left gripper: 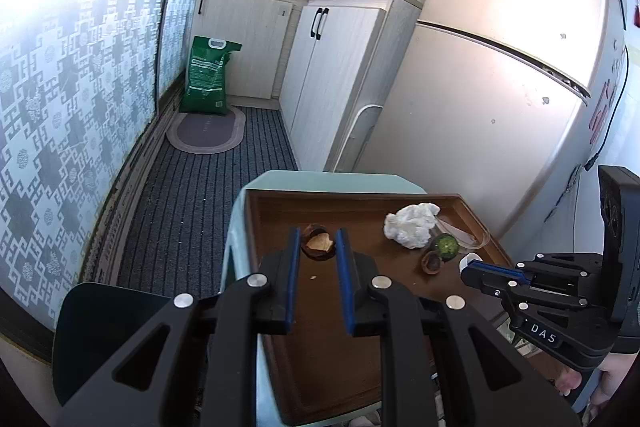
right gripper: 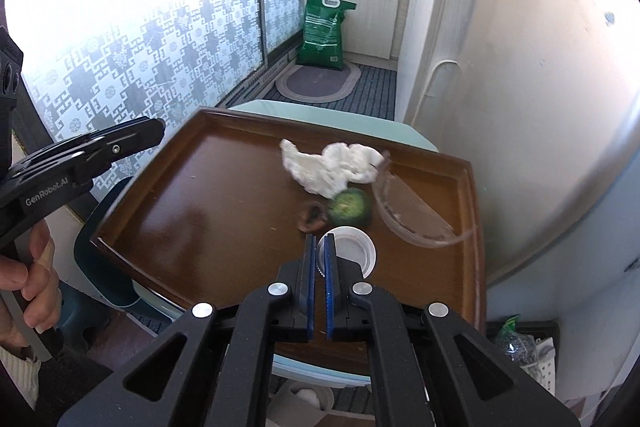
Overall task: Collect trash
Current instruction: 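Grasp the white bottle cap with the right tool, then carry the nut shell and bottle cap with both tools over the teal bin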
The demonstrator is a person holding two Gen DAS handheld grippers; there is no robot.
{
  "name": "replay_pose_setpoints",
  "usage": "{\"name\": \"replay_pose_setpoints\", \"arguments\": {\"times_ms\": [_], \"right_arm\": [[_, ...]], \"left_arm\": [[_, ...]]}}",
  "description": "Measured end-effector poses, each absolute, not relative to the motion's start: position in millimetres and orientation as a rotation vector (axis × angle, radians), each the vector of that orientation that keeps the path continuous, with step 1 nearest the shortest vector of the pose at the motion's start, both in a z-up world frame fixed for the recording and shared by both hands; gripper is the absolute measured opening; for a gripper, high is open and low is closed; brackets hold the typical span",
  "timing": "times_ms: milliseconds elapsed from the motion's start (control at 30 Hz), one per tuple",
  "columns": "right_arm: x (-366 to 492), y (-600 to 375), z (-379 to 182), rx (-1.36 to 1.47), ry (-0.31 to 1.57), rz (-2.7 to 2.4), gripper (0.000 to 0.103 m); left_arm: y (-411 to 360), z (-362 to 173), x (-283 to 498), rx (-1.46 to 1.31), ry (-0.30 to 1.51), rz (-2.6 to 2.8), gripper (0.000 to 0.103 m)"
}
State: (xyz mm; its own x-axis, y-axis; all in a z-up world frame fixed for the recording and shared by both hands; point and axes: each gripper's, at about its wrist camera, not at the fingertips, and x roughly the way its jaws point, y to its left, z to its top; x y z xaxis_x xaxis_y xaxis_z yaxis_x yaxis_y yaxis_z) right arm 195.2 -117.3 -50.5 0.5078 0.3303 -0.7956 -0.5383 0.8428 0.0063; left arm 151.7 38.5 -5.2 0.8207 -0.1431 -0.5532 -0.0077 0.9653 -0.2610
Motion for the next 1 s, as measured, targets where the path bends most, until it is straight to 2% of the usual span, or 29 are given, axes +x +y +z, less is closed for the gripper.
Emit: {"name": "replay_pose_setpoints", "arguments": {"times_ms": [1000], "right_arm": [[150,25,-27,-0.328,0.84,0.765,0.003]], "left_arm": [[167,-20,83,-0.322,0.617,0.113,0.019]]}}
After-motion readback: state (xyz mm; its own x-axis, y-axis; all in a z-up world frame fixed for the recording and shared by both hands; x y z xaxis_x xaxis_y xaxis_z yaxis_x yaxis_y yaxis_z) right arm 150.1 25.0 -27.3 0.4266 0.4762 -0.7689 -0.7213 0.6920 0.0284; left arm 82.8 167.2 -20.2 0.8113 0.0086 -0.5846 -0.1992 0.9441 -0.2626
